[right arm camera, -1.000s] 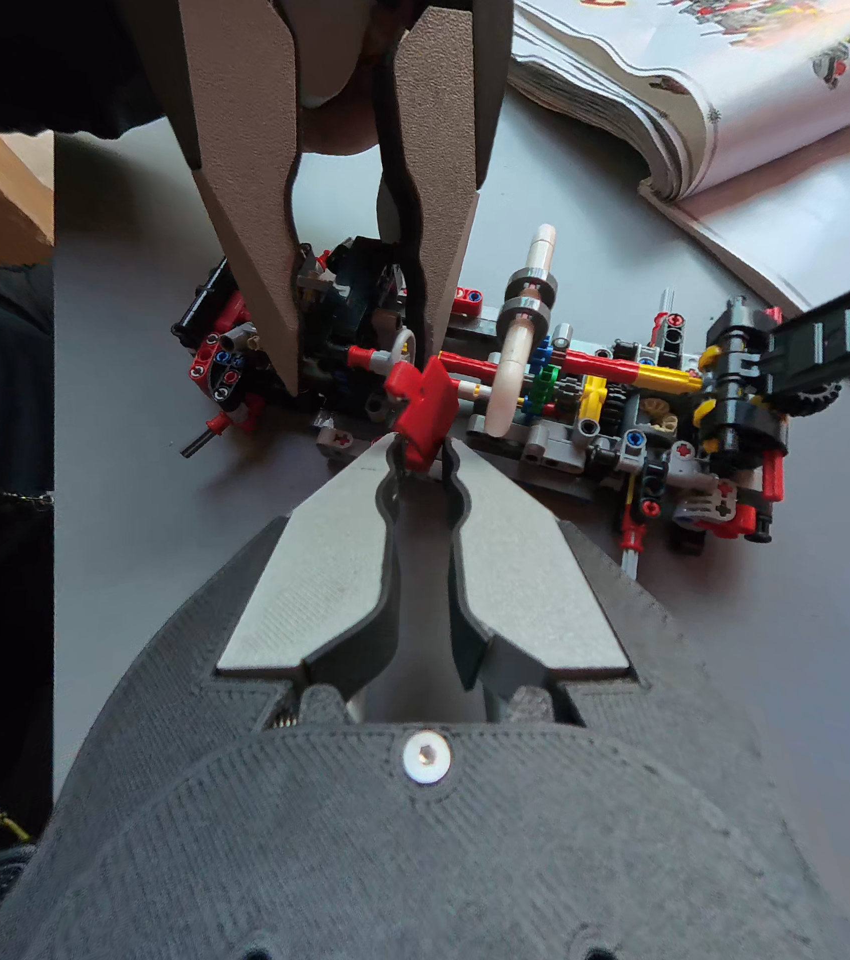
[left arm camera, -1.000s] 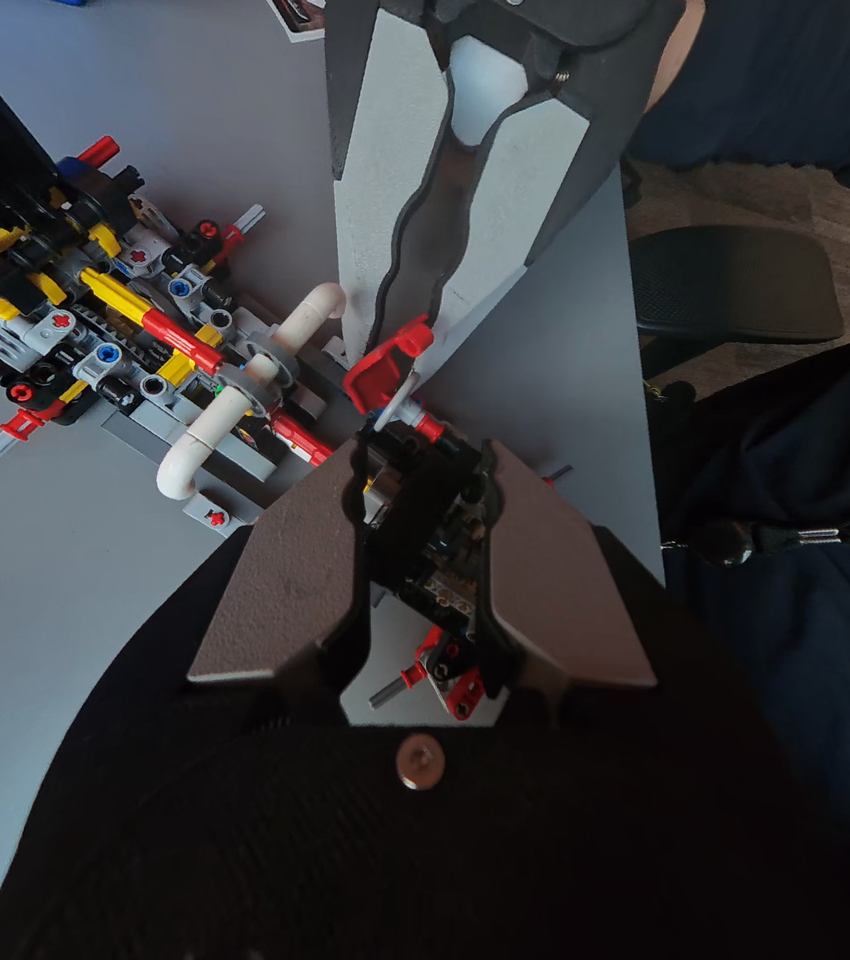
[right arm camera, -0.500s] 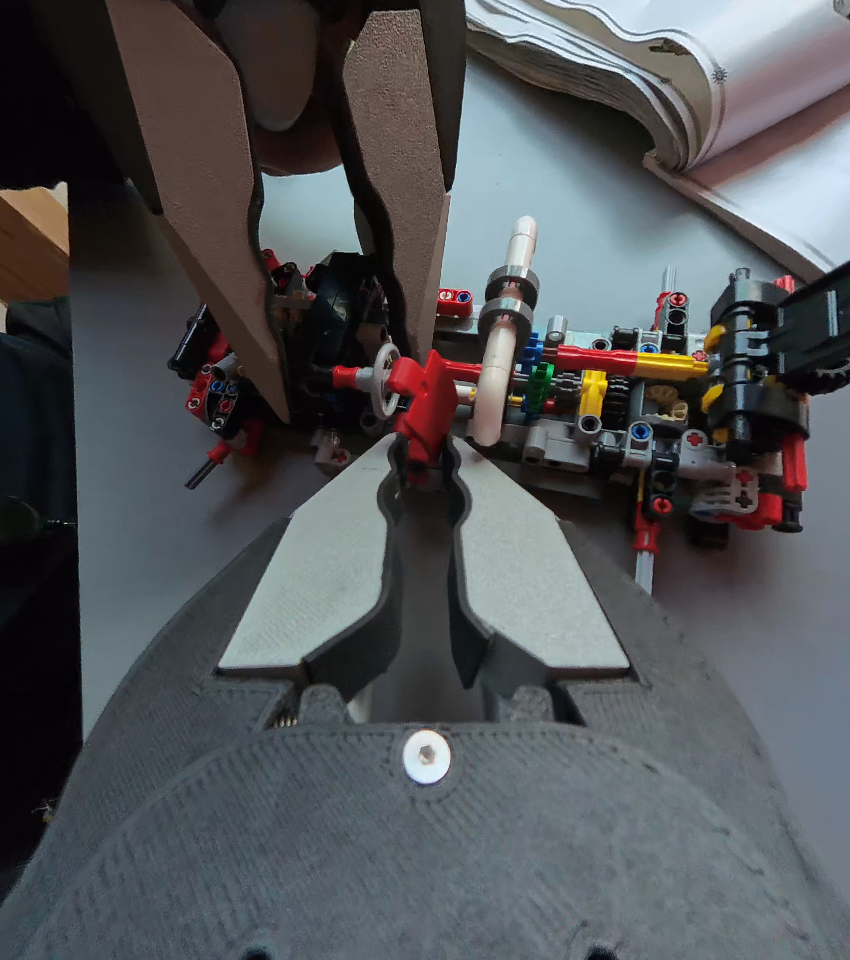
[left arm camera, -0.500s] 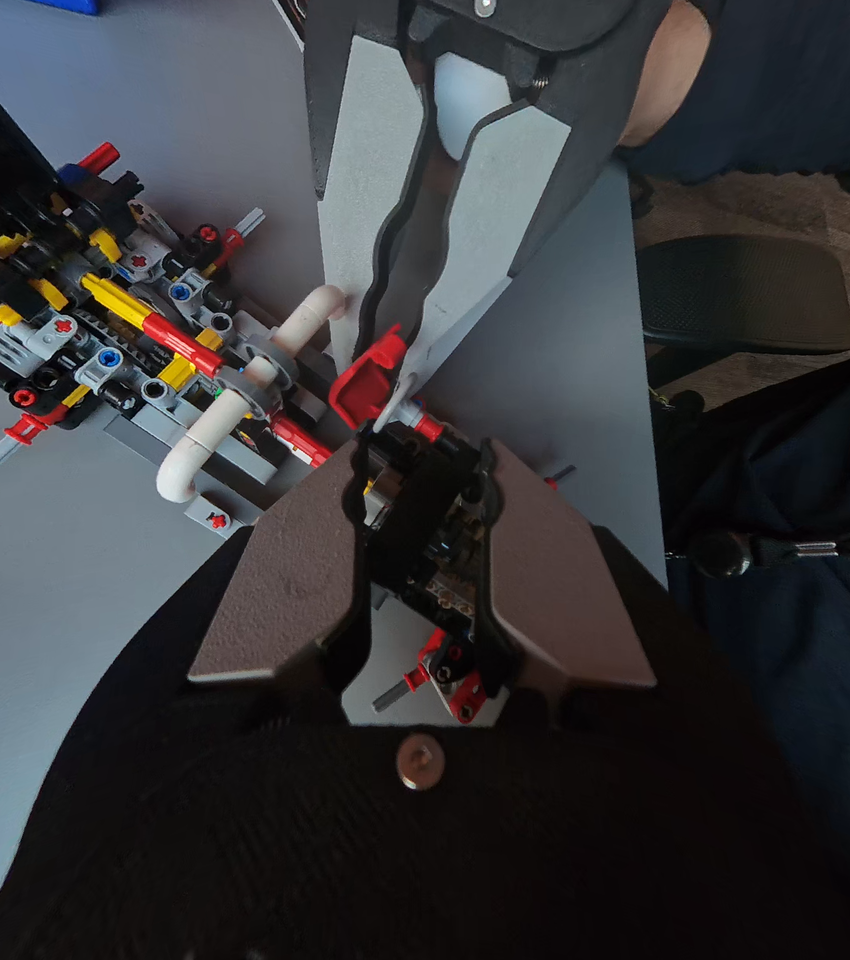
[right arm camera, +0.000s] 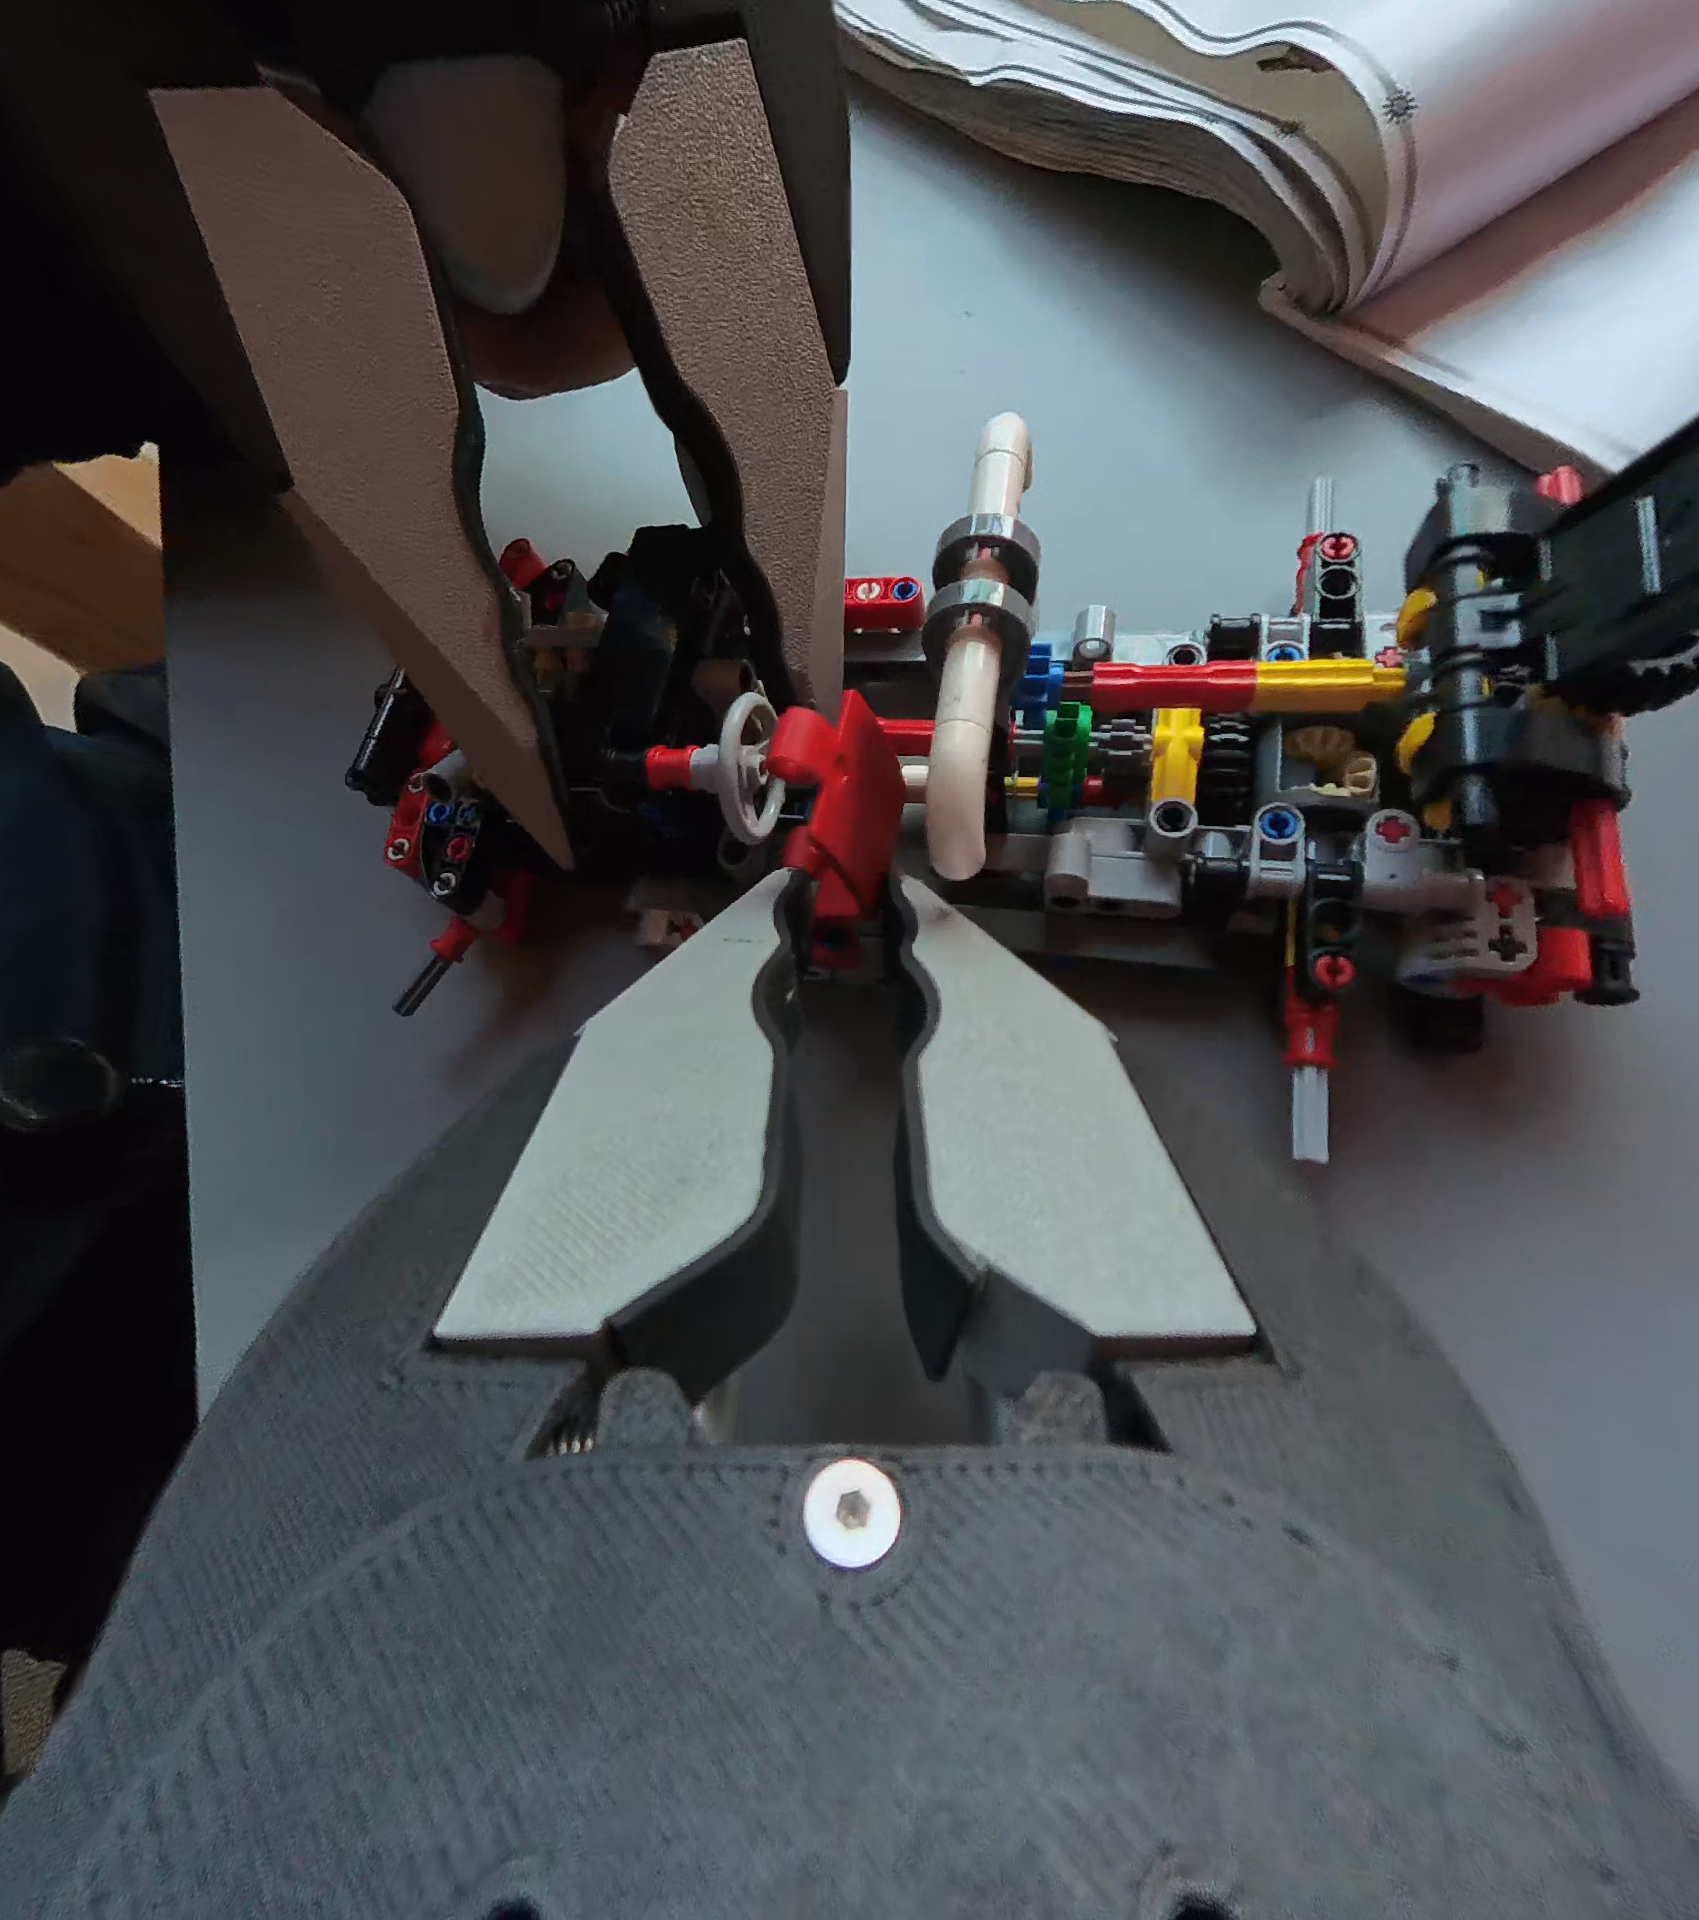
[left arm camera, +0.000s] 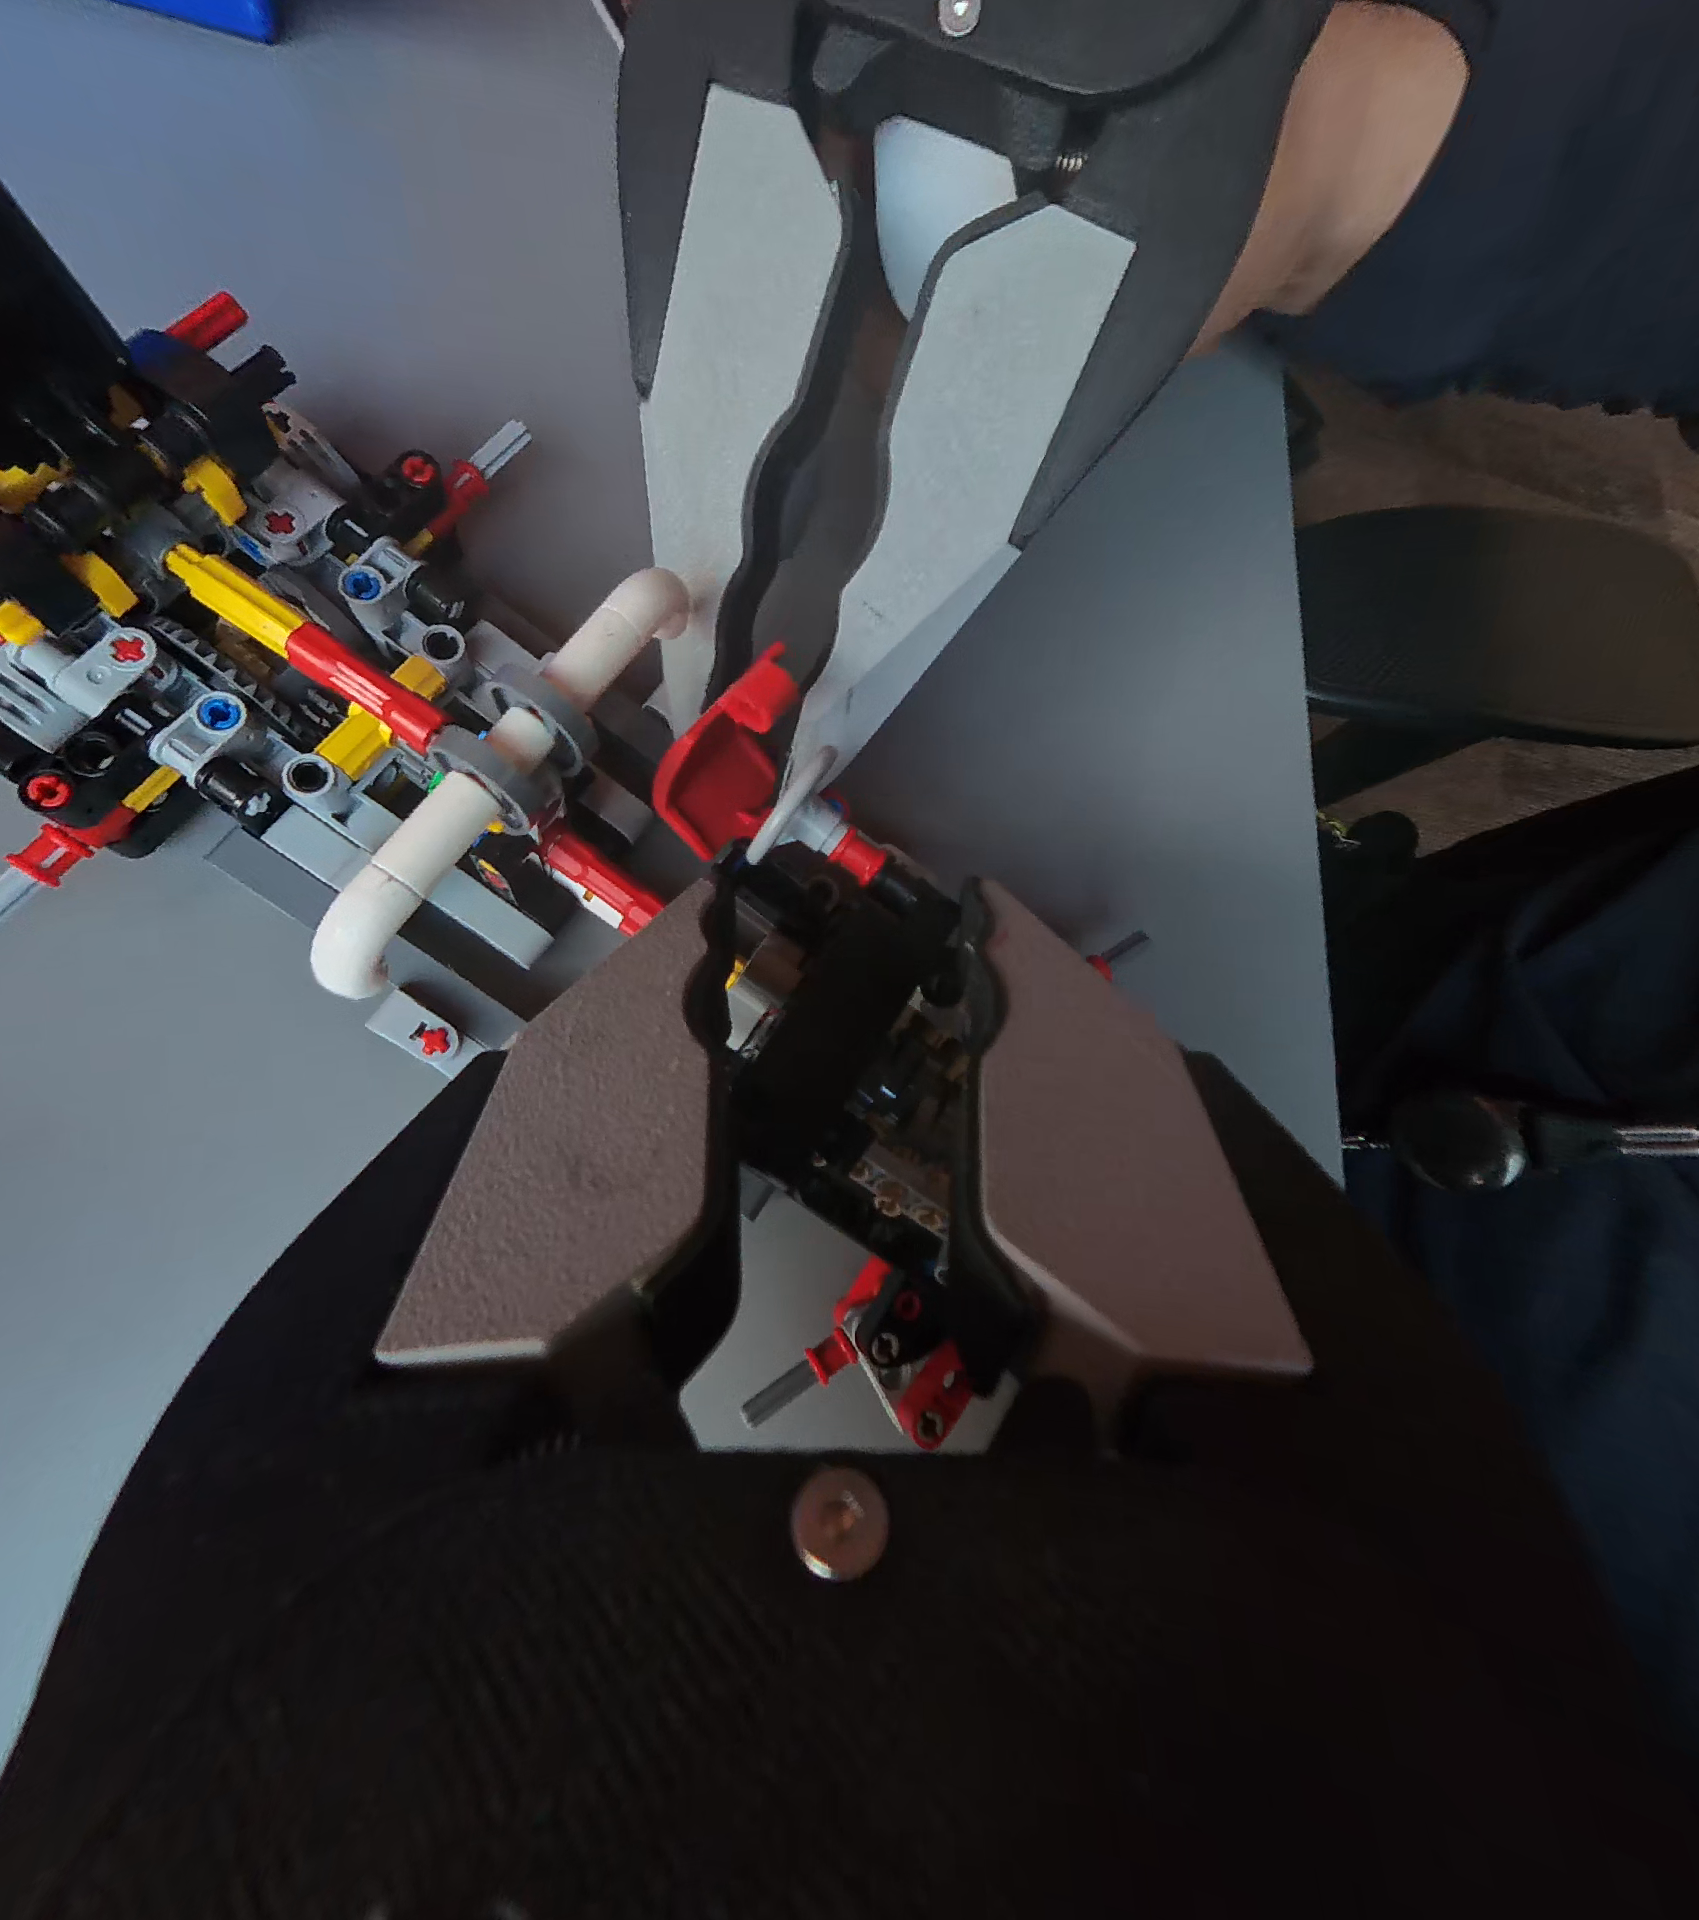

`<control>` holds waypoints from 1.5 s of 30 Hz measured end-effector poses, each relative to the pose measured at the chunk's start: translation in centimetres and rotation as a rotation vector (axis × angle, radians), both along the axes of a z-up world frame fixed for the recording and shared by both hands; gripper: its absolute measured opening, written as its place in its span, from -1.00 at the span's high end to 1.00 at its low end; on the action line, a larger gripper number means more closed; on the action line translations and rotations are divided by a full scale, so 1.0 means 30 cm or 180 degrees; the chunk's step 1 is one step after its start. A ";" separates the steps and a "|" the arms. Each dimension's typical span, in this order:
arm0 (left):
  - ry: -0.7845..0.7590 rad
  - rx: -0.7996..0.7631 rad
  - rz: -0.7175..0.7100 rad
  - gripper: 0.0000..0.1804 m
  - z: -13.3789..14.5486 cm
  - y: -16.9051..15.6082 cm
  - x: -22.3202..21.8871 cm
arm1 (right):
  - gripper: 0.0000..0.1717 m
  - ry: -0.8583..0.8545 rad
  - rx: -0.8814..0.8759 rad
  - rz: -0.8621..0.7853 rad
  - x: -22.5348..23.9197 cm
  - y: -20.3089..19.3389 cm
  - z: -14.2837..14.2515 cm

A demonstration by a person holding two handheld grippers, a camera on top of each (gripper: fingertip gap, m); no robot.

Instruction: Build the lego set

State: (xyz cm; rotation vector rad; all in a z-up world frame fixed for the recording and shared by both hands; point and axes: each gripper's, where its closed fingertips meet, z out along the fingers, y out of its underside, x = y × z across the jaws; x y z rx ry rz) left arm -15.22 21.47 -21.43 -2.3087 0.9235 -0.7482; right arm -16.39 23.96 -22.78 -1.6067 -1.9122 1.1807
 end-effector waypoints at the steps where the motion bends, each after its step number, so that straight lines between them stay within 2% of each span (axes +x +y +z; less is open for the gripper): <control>1: -0.0001 0.0004 -0.0002 0.56 0.000 0.000 0.002 | 0.82 0.0022 0.0038 -0.0017 0.001 0.007 0.001; 4: 0.0005 0.0025 0.0017 0.54 0.002 0.002 0.004 | 0.74 0.0130 -0.0176 0.0029 0.014 -0.008 0.032; 14: -0.0051 0.0026 0.0080 0.53 0.010 -0.005 -0.005 | 0.98 0.0296 -0.0167 -0.0285 0.018 0.030 0.051; 19: 0.0135 0.0160 0.0189 0.48 0.049 -0.031 -0.049 | 0.97 0.0312 -0.0056 -0.0367 0.017 0.034 0.050; 24: 0.0302 0.0286 0.0396 0.48 0.116 -0.118 -0.143 | 0.83 0.0413 -0.0005 -0.0500 0.059 0.039 0.064; 30: 0.0600 0.0332 0.0973 0.50 0.141 -0.288 -0.332 | 0.85 0.0647 -0.0204 -0.0789 0.122 0.063 0.105; 33: 0.0380 0.0420 0.1197 0.51 0.145 -0.384 -0.367 | 0.84 0.0901 -0.0156 -0.1038 0.141 0.102 0.141; 36: 0.0015 0.0664 0.1290 0.47 0.130 -0.427 -0.347 | 0.81 0.1234 -0.0159 -0.1187 0.155 0.134 0.189; 40: -0.0189 0.1095 0.1306 0.45 0.102 -0.420 -0.326 | 0.77 0.1556 -0.0099 -0.1287 0.156 0.174 0.235; 45: -0.0534 0.1527 0.1124 0.50 0.119 -0.432 -0.301 | 0.65 0.1428 0.0115 -0.1451 0.129 0.217 0.214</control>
